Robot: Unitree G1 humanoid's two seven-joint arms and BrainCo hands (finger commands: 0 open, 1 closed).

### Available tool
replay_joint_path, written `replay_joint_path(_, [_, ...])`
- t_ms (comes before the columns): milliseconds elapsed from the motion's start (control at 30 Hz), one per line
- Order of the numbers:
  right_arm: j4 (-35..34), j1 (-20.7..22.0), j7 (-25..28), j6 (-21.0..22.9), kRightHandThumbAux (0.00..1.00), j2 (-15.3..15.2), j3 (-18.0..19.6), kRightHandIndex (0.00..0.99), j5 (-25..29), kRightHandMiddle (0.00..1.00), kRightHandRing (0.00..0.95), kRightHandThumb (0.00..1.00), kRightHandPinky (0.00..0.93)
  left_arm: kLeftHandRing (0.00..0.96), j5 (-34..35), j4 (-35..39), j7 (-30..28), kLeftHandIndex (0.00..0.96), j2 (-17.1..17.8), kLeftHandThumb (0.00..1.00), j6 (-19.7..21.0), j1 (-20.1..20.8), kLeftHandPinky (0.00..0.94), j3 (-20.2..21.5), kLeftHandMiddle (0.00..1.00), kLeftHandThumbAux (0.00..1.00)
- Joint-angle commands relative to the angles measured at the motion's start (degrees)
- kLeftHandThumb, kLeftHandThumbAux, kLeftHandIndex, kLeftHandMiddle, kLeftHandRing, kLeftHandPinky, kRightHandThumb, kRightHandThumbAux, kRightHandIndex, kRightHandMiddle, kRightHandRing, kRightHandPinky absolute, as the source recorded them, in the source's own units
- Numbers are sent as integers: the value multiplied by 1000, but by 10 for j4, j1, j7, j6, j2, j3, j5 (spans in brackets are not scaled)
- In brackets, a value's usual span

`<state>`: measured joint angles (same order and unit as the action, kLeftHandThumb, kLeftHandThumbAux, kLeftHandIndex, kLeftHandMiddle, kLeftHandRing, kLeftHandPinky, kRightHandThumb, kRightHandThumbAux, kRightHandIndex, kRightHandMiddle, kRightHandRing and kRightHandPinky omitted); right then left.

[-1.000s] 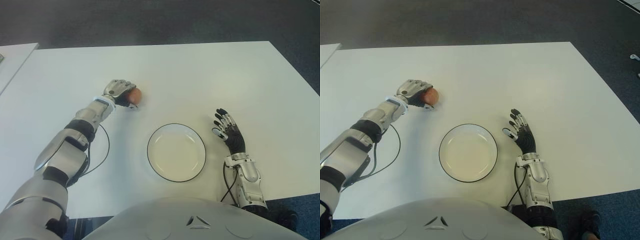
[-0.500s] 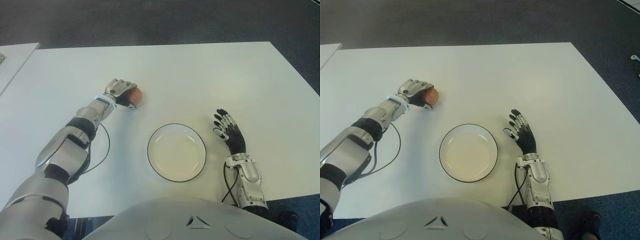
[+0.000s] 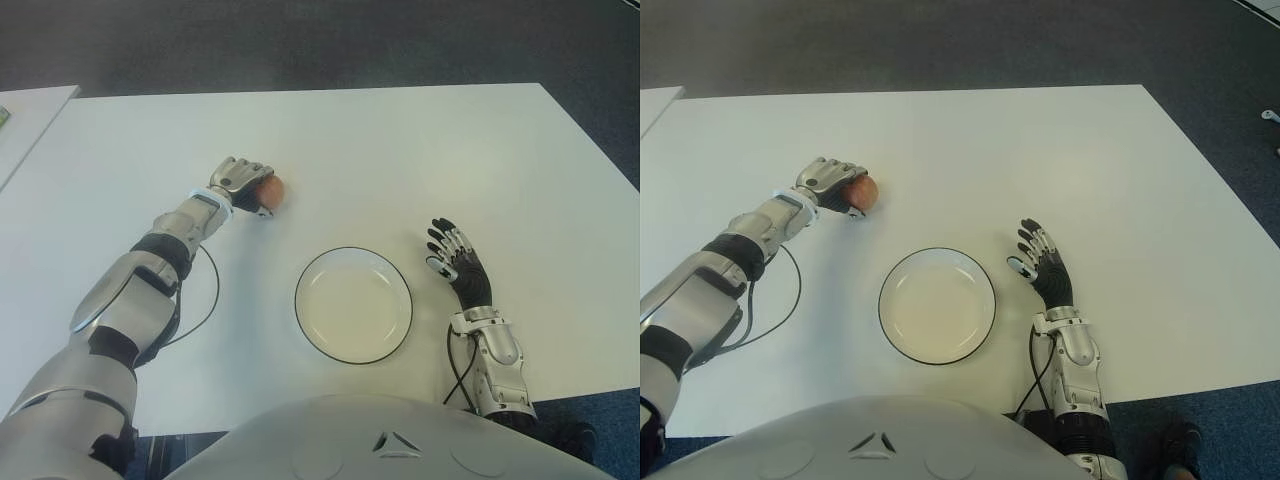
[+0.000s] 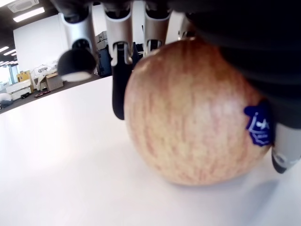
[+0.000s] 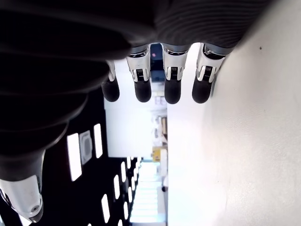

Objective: Put the apples into the plate.

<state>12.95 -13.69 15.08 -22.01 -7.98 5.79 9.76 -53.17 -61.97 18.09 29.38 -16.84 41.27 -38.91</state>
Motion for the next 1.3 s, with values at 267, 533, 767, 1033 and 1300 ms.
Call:
replay_joint_path(267, [29,-25,-3,30,631,5,-1,99,-5,123,108,210,149,832,9,-10,-29,443,2,729,-15,-23,840,-8,844,697])
replay_joint_path(533, [34,-23,-4,27,626,8,1,100,-2,125,111,210,149,814,27,34,-4,443,14,725,-6,-29,808,14,830,698])
replay_joint_path(767, [36,-25,-4,34,613,6,2,117,-3,119,92,202,126,798,54,172,-26,444,44,723,8,-35,792,70,815,698])
replay_joint_path(1033, [55,-18,-20,36,601,8,-1,107,-21,96,77,149,120,783,68,339,-67,444,80,723,37,-54,774,143,803,698])
replay_joint_path(1300, [74,-11,-28,27,603,8,-4,104,-31,90,70,130,117,771,71,371,-66,445,89,724,25,-55,760,179,791,697])
